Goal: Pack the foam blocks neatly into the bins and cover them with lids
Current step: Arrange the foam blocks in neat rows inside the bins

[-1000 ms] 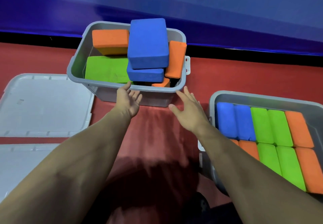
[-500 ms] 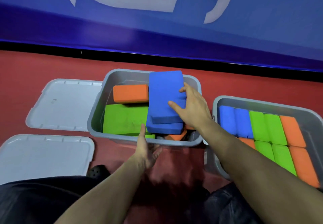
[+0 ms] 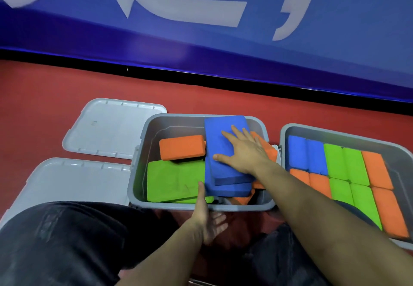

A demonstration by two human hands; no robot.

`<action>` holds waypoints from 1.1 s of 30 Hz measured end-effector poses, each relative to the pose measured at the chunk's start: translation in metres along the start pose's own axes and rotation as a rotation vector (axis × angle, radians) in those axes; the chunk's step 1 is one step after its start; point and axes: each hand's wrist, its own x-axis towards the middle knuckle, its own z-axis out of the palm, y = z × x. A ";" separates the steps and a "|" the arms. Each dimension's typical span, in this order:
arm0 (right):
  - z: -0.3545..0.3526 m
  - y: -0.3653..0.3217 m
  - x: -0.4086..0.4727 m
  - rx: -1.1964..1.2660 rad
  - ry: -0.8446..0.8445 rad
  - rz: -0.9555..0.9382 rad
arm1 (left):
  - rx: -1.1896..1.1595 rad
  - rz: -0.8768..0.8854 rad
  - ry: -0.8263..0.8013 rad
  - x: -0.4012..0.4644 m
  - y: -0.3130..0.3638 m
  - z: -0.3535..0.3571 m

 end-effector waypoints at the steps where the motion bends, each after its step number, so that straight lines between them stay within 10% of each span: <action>1: 0.000 -0.003 0.001 0.001 0.004 -0.008 | 0.125 -0.030 0.002 -0.004 0.005 -0.003; 5: -0.004 -0.017 0.009 -0.008 0.007 -0.052 | 0.634 0.068 0.125 -0.016 0.050 -0.013; 12: -0.009 -0.042 0.033 0.091 -0.008 -0.027 | 1.549 1.409 0.758 -0.013 0.162 -0.042; 18: -0.010 -0.046 0.046 0.094 -0.076 0.073 | 2.129 1.068 0.505 0.007 0.207 -0.053; 33: -0.011 -0.080 0.073 -0.003 -0.038 -0.135 | 1.474 0.860 0.764 -0.071 0.280 -0.086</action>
